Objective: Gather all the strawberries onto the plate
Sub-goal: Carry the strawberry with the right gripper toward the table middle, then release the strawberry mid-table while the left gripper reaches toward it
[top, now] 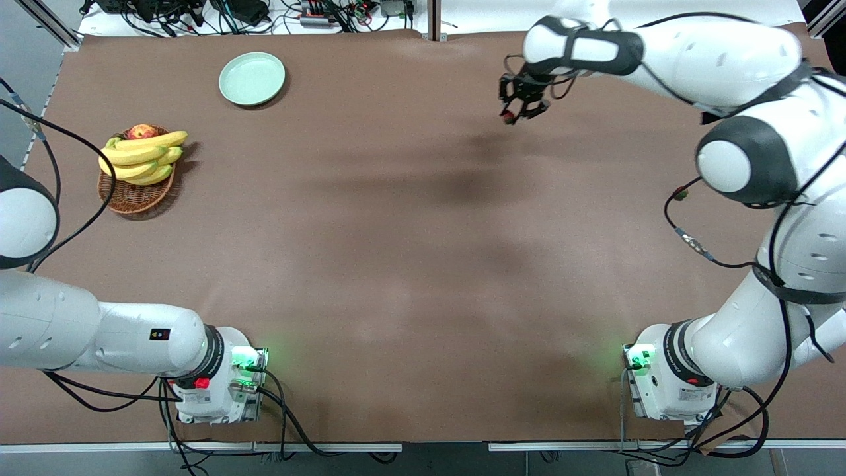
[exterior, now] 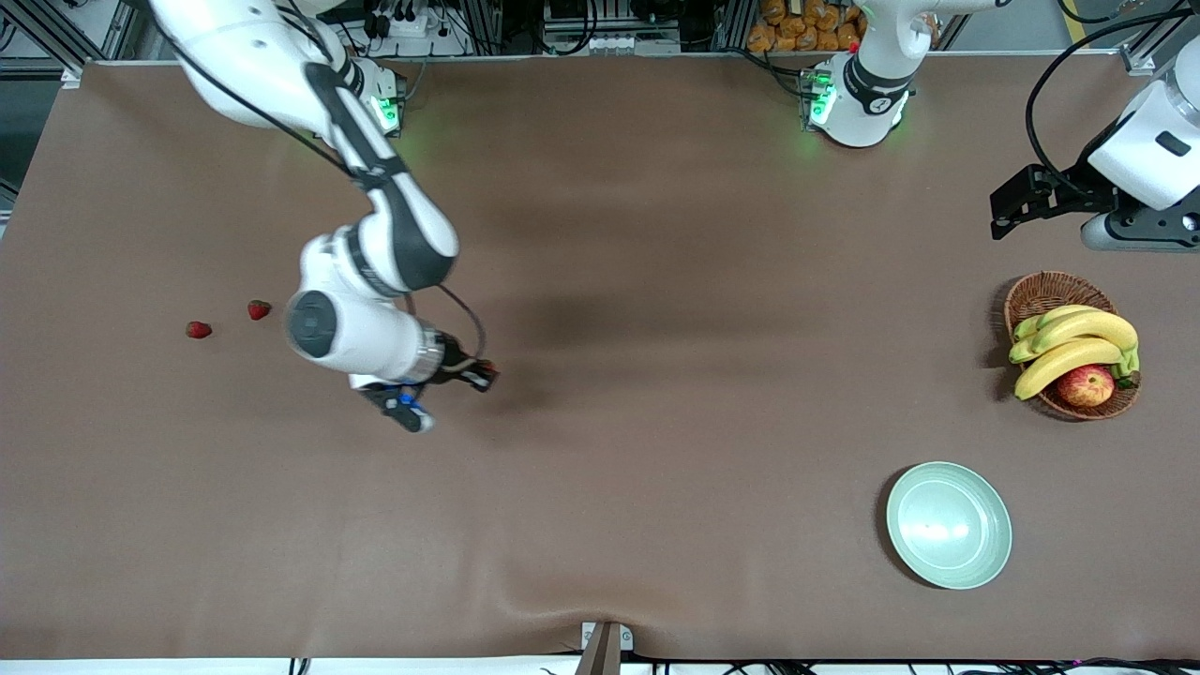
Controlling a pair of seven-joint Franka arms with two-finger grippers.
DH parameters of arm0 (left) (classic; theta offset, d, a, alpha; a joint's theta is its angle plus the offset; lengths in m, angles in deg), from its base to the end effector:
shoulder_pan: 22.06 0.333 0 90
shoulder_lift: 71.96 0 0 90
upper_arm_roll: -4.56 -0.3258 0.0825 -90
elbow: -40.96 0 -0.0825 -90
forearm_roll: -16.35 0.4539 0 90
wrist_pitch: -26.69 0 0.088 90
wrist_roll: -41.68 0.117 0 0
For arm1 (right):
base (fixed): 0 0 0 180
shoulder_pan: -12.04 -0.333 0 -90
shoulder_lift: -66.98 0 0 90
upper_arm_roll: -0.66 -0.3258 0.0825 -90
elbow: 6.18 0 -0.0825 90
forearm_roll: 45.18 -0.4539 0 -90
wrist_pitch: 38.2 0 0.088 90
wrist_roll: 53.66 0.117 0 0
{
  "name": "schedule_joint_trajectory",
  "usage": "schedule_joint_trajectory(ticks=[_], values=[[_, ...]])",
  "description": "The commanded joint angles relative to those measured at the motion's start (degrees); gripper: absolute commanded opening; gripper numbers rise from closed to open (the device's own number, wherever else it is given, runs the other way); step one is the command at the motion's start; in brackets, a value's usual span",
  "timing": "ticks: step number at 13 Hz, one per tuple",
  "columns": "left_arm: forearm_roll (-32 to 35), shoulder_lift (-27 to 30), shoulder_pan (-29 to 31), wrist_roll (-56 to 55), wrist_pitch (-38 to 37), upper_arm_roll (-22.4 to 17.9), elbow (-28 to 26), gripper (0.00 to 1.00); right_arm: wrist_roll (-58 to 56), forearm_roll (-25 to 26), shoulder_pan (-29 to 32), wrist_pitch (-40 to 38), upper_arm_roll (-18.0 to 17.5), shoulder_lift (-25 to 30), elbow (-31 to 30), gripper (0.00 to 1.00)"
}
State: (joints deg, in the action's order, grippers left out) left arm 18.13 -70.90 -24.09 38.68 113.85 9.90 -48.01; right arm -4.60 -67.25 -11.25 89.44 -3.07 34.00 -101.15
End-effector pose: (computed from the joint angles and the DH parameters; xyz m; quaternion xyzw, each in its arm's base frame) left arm 0.6089 -0.0755 0.6411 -0.9991 0.0374 0.0051 0.0169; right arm 0.6586 0.3475 0.2334 -0.9366 0.3070 0.1066 0.1308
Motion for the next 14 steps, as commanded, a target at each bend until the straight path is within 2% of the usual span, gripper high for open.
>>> schedule_joint_trajectory(ticks=[1,4,7,8,9,10,11,14], values=[[0.67,0.07,0.19,0.01,0.11,0.02,0.21,1.00,9.89,-1.12,-5.97,1.73,0.83,-8.40,9.78,0.00],[0.67,-0.27,0.80,0.01,0.20,0.02,0.21,1.00,18.51,-1.13,-12.64,10.69,0.83,-11.83,11.38,0.00],[0.68,-5.53,0.45,0.01,0.37,0.11,1.51,1.00,22.29,-0.69,-17.30,14.47,0.92,-14.56,11.73,0.00],[0.67,-8.16,0.45,0.01,0.38,0.11,3.09,1.00,23.09,-0.69,-18.19,14.75,0.83,-15.00,11.65,0.05],[0.59,-10.45,0.54,0.01,0.38,0.11,4.76,1.00,23.71,-0.69,-18.63,14.84,0.83,-15.27,11.38,0.25],[0.50,-12.21,0.71,-0.07,0.64,0.11,5.56,1.00,23.98,-0.86,-18.98,14.84,0.92,-15.18,11.38,0.81],[0.50,-13.36,0.89,-0.07,1.25,0.02,5.65,1.00,24.50,-0.60,-19.16,14.84,0.92,-15.18,11.38,1.00],[0.59,-16.70,0.72,-1.82,7.12,0.02,5.57,1.00,24.24,-0.34,-18.73,14.05,1.44,-14.31,11.82,1.00]])
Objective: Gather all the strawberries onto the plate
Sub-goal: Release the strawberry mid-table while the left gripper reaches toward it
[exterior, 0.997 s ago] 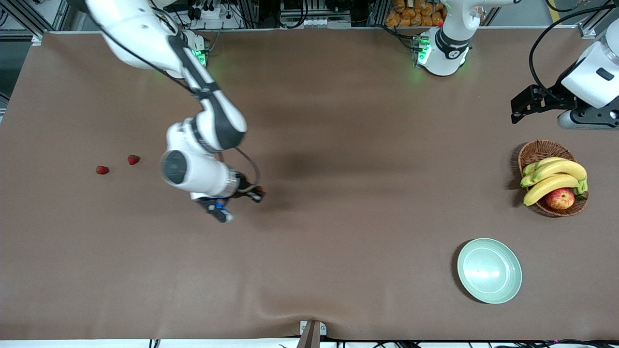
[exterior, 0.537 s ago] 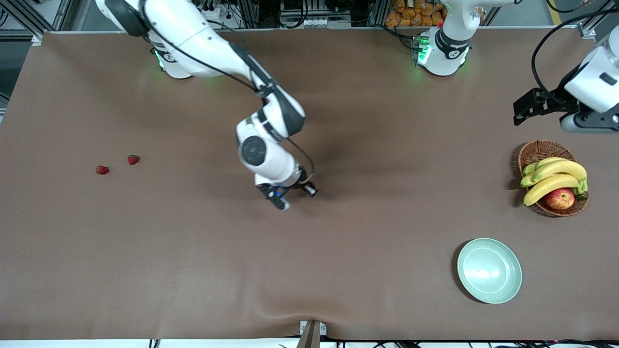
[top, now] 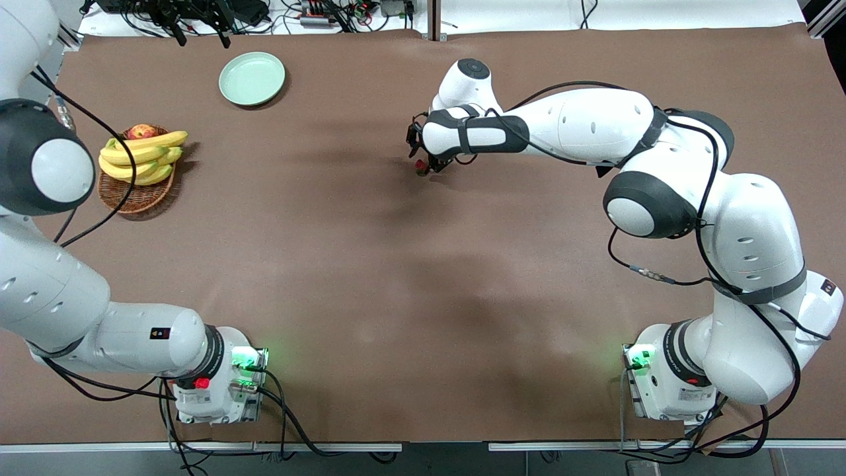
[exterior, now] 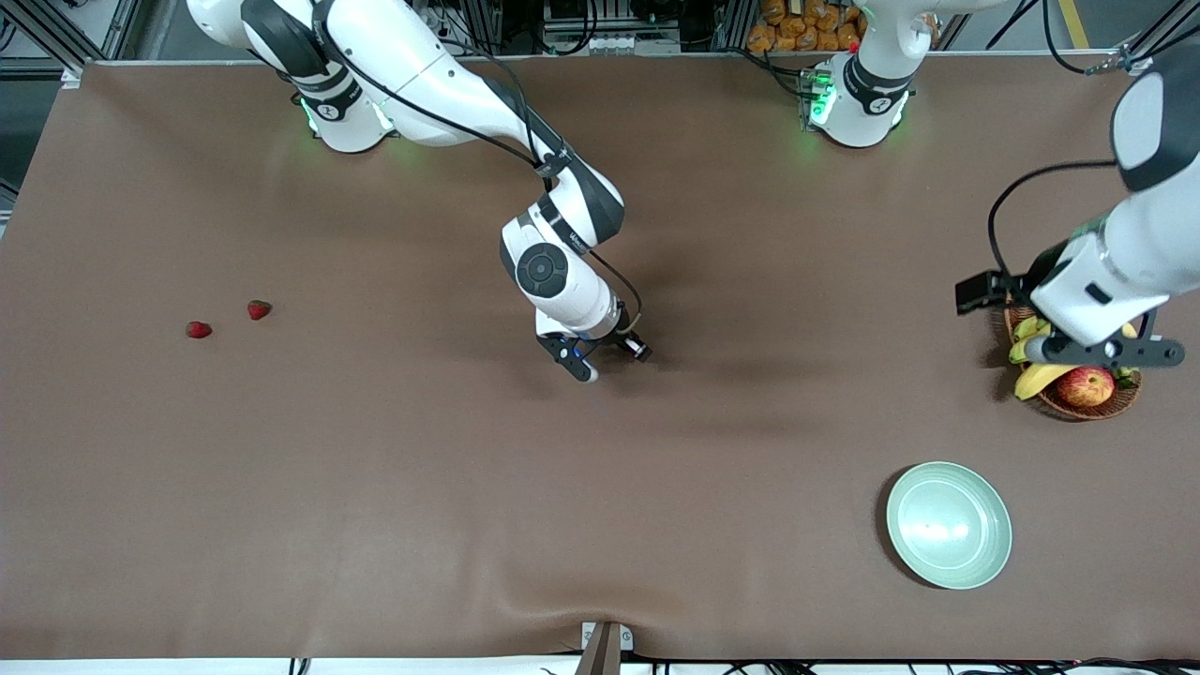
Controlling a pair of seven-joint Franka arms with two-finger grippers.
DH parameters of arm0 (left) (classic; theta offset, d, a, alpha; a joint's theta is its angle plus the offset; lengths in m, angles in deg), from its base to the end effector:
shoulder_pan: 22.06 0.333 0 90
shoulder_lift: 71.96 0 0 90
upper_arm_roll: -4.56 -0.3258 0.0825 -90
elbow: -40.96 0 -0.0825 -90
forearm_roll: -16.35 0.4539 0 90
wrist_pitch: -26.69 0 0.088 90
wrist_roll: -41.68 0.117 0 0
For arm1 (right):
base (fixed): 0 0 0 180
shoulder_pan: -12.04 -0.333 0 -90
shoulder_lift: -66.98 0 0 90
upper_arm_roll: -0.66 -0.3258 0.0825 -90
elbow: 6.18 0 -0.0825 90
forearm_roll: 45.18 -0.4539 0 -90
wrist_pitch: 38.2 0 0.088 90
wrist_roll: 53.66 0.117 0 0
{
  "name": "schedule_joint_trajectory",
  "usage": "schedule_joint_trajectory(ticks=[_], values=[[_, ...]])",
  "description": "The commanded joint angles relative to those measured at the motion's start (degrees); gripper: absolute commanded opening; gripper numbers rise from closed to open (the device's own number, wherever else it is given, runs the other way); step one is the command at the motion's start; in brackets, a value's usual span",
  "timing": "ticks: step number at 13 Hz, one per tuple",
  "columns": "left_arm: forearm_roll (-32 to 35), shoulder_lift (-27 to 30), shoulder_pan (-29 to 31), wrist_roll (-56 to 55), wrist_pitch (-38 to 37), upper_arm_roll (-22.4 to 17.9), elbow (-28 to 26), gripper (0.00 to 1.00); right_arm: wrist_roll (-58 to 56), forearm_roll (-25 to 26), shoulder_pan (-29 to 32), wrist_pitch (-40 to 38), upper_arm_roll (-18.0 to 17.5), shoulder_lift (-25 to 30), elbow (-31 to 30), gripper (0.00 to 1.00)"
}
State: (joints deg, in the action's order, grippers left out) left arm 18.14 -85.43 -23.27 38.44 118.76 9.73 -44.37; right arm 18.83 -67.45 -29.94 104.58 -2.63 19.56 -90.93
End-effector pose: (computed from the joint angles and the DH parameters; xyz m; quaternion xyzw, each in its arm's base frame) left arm 0.6875 -0.0677 0.5168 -0.9979 0.0282 0.0576 0.0099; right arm 0.5649 0.5605 0.1512 -0.9092 0.3777 0.0825 0.1543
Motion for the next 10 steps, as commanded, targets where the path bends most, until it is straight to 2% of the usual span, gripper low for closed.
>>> schedule_joint_trajectory(ticks=[1,4,7,10], values=[[0.32,-3.05,-0.37,-3.68,4.76,0.54,1.31,1.00,0.46,-0.05,0.48,-1.28,1.61,1.00,1.60,1.00],[-0.47,-5.69,-2.65,-6.42,4.88,0.90,0.96,1.00,-0.15,0.21,2.24,-1.36,5.65,2.15,1.60,1.00],[-5.99,-6.49,-5.02,-8.09,7.41,0.99,-2.98,1.00,-7.94,1.27,4.87,-5.83,10.13,3.73,1.60,1.00],[-8.02,-7.53,-10.99,-13.52,10.24,1.34,-4.93,1.00,-17.88,1.27,11.45,-13.29,10.41,6.80,1.60,1.00]])
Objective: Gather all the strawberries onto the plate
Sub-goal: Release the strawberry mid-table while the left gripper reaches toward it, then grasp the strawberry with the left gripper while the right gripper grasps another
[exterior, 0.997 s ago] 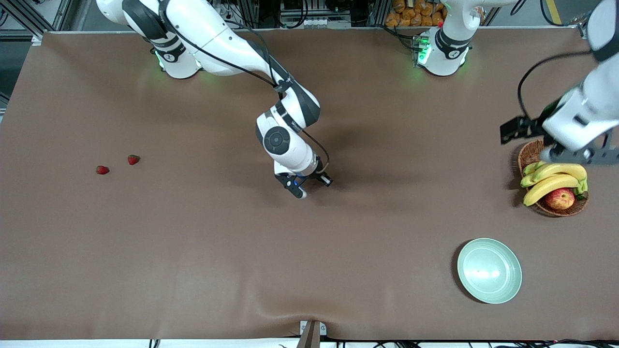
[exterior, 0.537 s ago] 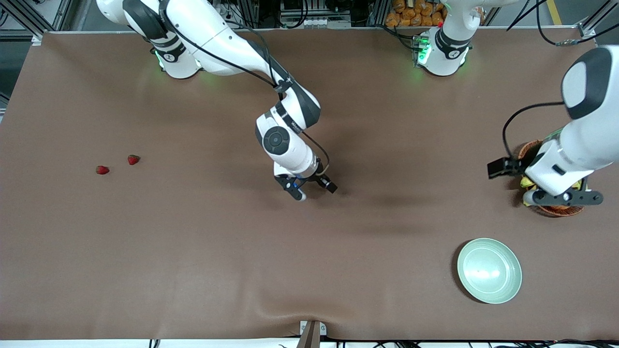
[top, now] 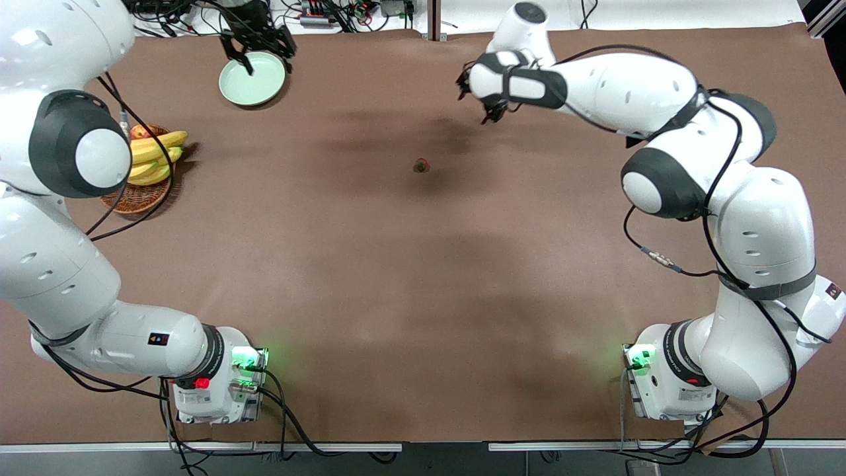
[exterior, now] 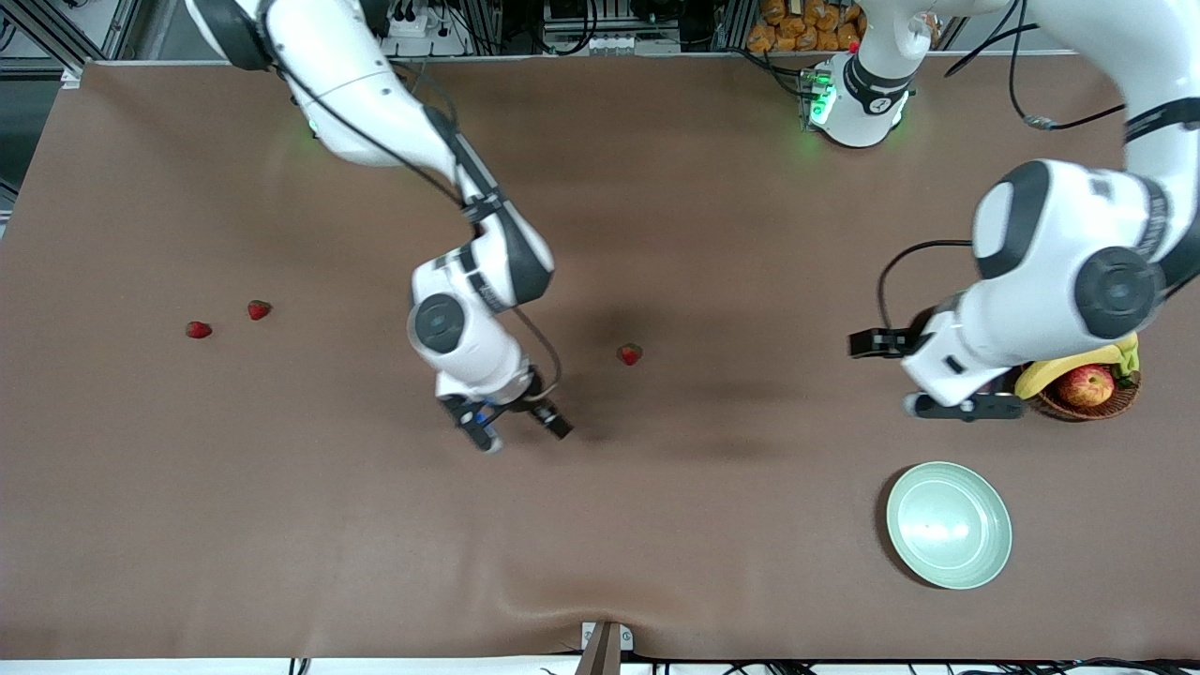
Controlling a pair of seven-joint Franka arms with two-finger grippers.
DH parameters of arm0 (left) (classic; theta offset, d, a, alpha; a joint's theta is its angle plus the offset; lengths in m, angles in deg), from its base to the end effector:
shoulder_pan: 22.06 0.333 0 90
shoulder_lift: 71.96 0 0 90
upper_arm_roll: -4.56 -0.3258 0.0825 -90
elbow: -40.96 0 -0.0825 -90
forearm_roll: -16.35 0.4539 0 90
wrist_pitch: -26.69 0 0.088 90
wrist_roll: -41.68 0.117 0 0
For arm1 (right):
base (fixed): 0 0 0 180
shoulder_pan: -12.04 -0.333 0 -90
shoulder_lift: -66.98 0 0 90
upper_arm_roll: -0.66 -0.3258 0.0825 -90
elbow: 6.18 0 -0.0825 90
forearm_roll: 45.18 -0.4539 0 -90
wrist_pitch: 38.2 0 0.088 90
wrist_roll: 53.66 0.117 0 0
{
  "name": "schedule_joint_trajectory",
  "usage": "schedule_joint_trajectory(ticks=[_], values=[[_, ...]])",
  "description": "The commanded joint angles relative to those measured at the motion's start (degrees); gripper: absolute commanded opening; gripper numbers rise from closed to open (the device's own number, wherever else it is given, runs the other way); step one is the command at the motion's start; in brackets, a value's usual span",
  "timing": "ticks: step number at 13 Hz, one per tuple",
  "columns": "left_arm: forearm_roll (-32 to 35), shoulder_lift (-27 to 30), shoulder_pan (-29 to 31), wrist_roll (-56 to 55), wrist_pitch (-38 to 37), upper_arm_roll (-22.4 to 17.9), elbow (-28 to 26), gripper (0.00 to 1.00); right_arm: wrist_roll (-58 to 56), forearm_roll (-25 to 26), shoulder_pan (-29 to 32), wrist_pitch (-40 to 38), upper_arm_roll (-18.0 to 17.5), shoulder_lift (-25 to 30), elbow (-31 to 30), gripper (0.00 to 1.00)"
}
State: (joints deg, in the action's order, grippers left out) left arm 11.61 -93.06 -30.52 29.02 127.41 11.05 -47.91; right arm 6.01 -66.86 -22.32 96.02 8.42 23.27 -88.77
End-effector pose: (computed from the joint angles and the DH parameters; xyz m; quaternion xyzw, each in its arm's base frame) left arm 0.6928 -0.1849 0.4023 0.9950 -0.0069 -0.0916 0.0397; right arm 0.7067 0.3839 0.2102 -0.9182 0.3763 0.0140 0.1229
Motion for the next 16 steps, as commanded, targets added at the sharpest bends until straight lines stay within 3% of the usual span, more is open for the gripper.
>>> schedule_joint_trajectory(ticks=[1,4,7,9,11,14,16], values=[[-1.59,-0.86,-7.42,-7.96,2.28,0.02,-1.04,1.00,-8.83,0.76,6.04,-7.80,-0.65,4.33,-0.56,1.00],[-1.59,-5.07,-15.16,-20.88,12.27,-0.07,-0.42,1.00,-21.40,0.76,14.20,-16.68,-0.47,7.05,-0.64,1.00],[1.29,-17.27,-23.08,-30.64,20.11,-0.95,7.46,1.00,-35.71,1.98,22.38,-23.46,-0.38,9.25,-0.99,1.00],[6.56,-22.30,-25.90,-36.01,24.59,-1.04,8.72,1.00,-41.81,6.09,25.12,-25.93,0.14,10.75,-1.43,1.00],[9.29,-25.38,-28.36,-38.84,27.59,-1.12,8.72,1.00,-45.15,11.46,26.88,-26.55,0.50,11.89,-2.92,1.00],[11.50,-26.88,-31.35,-39.02,27.95,-1.12,8.37,1.00,-56.11,12.19,31.53,-24.19,0.41,14.26,-9.67,1.00],[12.82,-27.24,-31.36,-38.93,27.95,-1.12,8.37,1.00,-60.01,12.19,33.82,-19.20,0.50,18.38,-18.09,1.00]])
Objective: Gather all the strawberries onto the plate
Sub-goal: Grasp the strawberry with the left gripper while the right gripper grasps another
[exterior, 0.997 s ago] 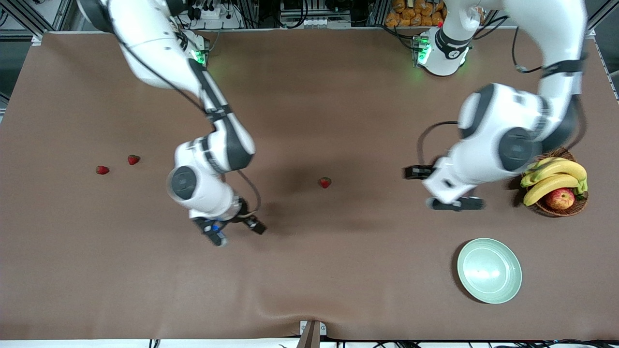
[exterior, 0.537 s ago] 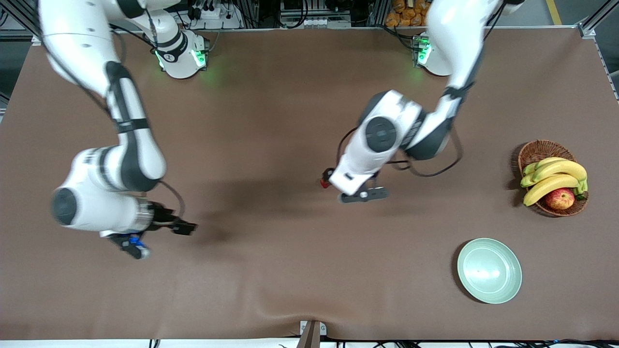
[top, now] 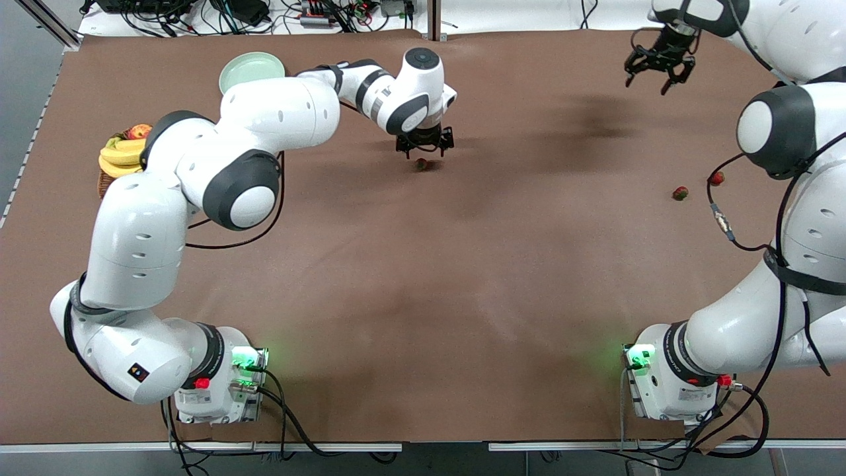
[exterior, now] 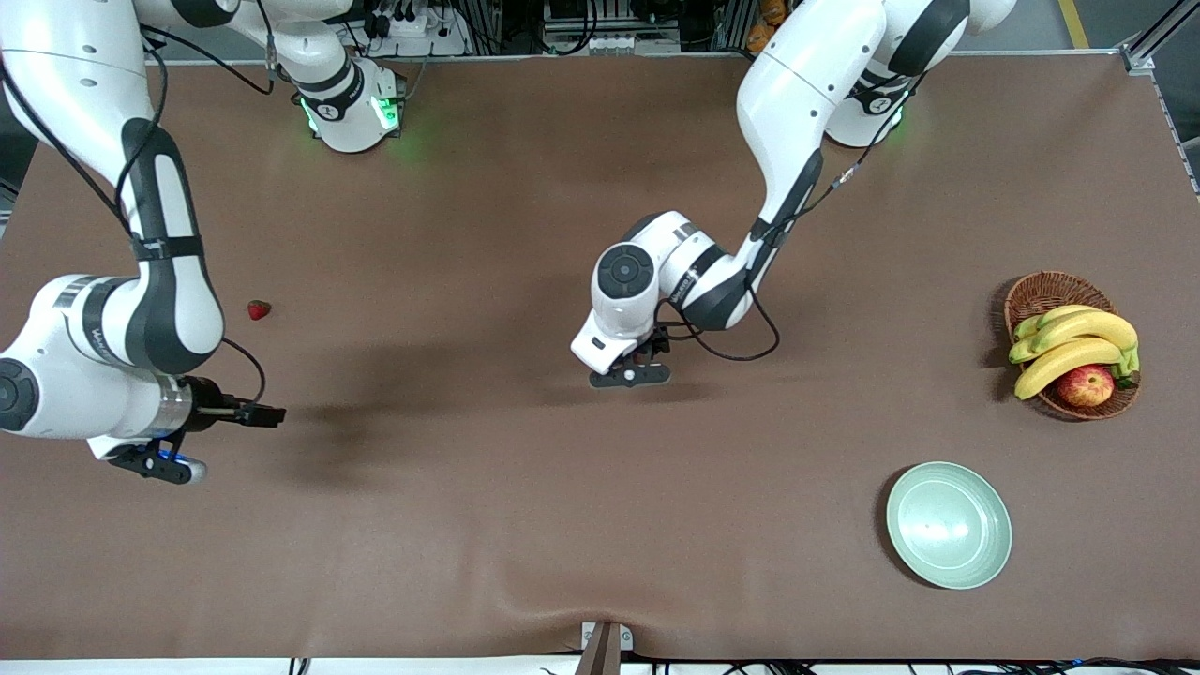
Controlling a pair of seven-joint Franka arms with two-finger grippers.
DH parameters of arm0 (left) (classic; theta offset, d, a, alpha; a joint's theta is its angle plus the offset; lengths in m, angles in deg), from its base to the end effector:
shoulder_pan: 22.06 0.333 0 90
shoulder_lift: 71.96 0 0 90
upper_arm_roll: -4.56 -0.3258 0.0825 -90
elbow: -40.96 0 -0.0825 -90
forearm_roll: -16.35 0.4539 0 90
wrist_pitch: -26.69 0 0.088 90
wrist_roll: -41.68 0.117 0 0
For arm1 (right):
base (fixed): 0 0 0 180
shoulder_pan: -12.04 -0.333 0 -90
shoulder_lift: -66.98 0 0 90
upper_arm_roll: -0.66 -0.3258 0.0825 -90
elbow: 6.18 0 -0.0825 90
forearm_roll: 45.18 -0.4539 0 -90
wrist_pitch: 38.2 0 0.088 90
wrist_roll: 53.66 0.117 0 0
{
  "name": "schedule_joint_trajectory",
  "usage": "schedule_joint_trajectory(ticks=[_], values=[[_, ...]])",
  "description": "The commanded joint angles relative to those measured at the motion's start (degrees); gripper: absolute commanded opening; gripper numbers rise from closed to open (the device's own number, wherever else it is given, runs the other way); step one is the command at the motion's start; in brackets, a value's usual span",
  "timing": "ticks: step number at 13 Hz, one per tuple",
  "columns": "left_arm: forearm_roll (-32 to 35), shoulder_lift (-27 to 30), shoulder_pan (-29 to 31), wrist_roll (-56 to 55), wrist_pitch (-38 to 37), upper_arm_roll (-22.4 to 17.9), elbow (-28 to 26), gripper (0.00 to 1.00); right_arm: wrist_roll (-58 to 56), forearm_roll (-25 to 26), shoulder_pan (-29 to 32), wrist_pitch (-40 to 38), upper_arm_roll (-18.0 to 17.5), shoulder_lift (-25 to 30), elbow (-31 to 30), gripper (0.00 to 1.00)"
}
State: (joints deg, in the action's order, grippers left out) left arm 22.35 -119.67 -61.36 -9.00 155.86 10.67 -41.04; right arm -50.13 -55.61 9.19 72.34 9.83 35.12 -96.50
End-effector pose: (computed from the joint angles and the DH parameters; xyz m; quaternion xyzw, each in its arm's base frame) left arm 0.5634 -0.5481 0.1495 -0.9995 -0.0301 0.0006 0.0022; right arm 0.7318 -0.0548 0.2663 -0.9876 0.1176 0.0959 0.0410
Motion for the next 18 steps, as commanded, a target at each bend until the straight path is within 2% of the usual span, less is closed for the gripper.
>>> schedule_joint_trajectory(ticks=[1,3,5,6,8,10,13,15,16,18], values=[[2.17,-0.64,-0.51,-0.91,-0.50,-0.65,1.49,1.00,-4.06,1.03,2.49,7.12,-0.83,8.46,-14.84,1.00],[2.17,-0.64,-0.25,-0.83,-0.59,-0.65,1.32,1.00,-6.07,1.55,3.89,12.04,-0.82,11.19,-22.49,1.00],[2.26,-0.55,-0.16,-0.56,-0.59,-0.65,0.71,0.97,-8.70,1.64,5.39,14.26,-0.39,12.61,-27.43,1.00],[2.26,-0.63,-0.08,-0.56,-0.59,-0.65,0.70,0.92,-10.28,1.64,6.44,14.35,-0.21,12.61,-28.67,1.00],[2.26,-0.55,-0.08,-0.56,-0.59,-0.65,0.01,0.69,-13.54,1.64,8.73,17.84,-0.21,12.61,-32.88,1.00],[2.26,-0.46,-0.08,-0.56,-0.68,-0.65,-0.61,0.67,-14.25,1.64,9.87,21.11,-0.21,13.48,-37.89,1.00],[2.26,-0.29,0.01,-0.65,-1.03,-0.65,-0.70,0.67,-15.65,1.90,10.84,21.64,-0.12,13.93,-40.89,0.98],[2.26,-0.20,0.01,-0.74,-1.03,-0.65,-0.79,0.66,-17.15,1.90,12.07,21.65,-0.12,14.45,-42.74,0.92],[2.26,-0.11,0.01,-0.82,-1.03,-0.65,-0.88,0.50,-17.15,1.90,12.08,21.47,-0.12,14.46,-43.01,0.84],[2.26,0.07,0.10,-0.39,-2.42,-0.65,-0.97,0.00,-17.15,1.90,12.34,21.56,-0.12,14.37,-43.36,0.62]])
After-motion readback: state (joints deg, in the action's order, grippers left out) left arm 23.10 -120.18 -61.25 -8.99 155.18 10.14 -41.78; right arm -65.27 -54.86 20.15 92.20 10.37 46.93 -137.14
